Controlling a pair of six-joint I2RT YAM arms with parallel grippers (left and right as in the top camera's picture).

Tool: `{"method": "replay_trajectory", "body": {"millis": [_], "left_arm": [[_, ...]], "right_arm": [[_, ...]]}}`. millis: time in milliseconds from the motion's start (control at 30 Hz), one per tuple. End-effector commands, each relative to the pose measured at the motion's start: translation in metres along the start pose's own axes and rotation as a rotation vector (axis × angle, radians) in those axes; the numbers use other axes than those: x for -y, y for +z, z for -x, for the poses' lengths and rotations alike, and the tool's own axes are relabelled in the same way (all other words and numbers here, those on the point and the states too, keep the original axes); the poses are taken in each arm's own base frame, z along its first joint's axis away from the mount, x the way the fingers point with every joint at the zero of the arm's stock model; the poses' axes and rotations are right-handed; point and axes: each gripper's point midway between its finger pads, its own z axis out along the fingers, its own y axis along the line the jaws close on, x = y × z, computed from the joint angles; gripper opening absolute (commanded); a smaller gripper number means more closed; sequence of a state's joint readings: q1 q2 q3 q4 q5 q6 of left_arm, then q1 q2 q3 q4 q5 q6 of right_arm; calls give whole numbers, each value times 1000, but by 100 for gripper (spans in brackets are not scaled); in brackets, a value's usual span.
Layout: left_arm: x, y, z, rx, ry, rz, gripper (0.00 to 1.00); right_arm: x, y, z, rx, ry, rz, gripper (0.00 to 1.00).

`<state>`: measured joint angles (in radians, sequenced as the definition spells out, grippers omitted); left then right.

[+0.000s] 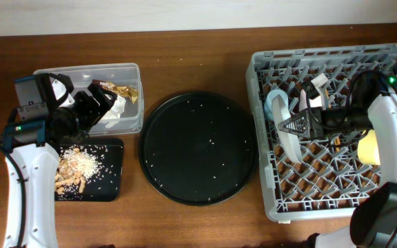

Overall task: Sort waste into correct bins and load items into the dishwasher rack
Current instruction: 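Lift the white plate and stand it upright in the rack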

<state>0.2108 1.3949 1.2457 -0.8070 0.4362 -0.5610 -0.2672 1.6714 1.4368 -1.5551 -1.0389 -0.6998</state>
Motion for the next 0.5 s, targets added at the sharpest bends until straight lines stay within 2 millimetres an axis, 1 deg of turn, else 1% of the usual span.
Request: {"method": "replay_trajectory", "body": {"millis": [0,167,233,267,300,367,400,467], "left_arm": [[1,-3,1,10,5,-5,99],[1,-3,1,10,5,-5,99],[1,-3,1,10,5,-5,99],[1,-3,1,10,5,-5,99],[1,-3,1,10,5,-5,99],[1,-3,1,10,5,-5,99],[1,-3,1,10,5,-5,99],[1,-3,1,10,5,-5,99]], "right_arm": [[3,-12,6,67,4,18,4],[25,-47,8,174,75,-31,5],[30,-56,7,200,91,-46,20],[32,-57,6,200,94,-51,22],[33,-56,5,193,94,-58,27],[34,-56,3,184,94,-67,43],[34,-56,4,185,93,-67,46],[35,-56,5,188,87,-70,60]]}}
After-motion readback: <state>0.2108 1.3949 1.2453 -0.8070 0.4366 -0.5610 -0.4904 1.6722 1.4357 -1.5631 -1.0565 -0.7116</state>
